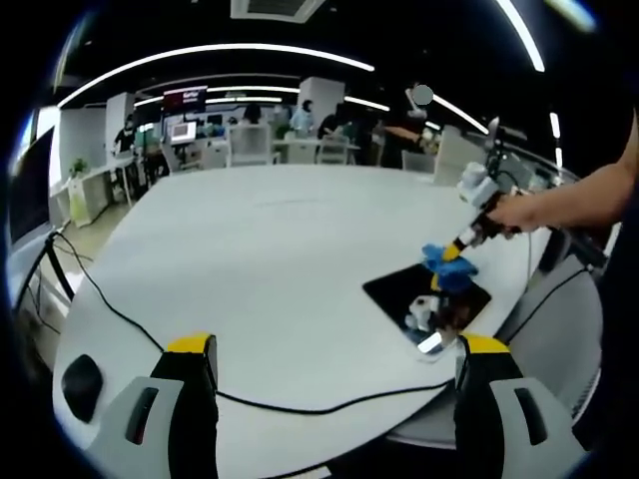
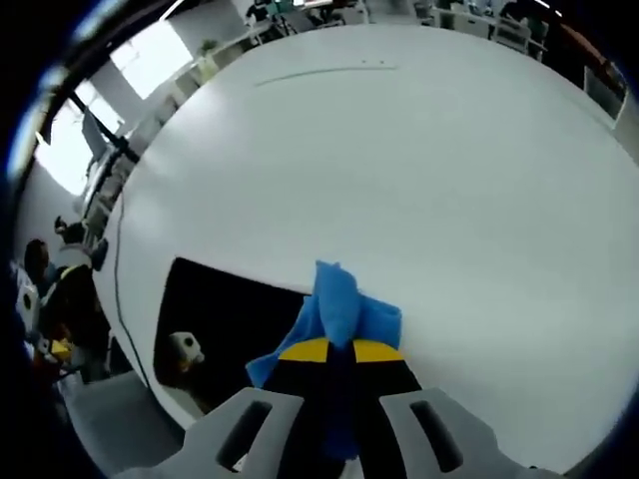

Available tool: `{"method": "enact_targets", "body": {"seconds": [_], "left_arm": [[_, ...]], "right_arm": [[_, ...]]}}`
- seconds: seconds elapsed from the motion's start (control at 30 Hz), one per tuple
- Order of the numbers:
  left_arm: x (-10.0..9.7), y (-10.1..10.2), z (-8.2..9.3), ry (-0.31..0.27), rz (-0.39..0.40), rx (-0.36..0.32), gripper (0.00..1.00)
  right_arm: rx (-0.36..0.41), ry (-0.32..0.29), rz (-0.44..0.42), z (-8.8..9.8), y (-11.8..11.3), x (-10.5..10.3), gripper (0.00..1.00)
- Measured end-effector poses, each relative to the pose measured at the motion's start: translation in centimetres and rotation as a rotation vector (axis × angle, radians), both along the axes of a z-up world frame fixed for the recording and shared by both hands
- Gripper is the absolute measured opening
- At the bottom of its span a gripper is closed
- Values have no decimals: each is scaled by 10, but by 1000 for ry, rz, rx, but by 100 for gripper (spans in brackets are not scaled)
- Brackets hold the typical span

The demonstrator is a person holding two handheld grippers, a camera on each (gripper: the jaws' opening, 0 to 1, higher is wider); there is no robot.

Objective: Wipe the mirror surface with the cleaning cloth until all visible marks leave the cleaned area.

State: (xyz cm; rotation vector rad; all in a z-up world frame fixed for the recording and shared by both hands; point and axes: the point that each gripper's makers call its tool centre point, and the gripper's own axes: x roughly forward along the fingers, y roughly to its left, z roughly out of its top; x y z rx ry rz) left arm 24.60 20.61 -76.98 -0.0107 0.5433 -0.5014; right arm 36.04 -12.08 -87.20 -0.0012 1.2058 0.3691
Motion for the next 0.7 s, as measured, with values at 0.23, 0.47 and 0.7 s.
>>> {"method": "enact_targets", "body": {"seconds": [0.23,0.47,0.7], "left_arm": [[-4,0,0,7,-2,7,100],[-5,2,-1,4,6,6,100],[-7,-1,-3,3,3,2,100]], "right_arm": [[-2,14,28,1,16,1,1],[-27,26,62,1,27,0,1],[-28,34,68,2,45,-1,1]]}}
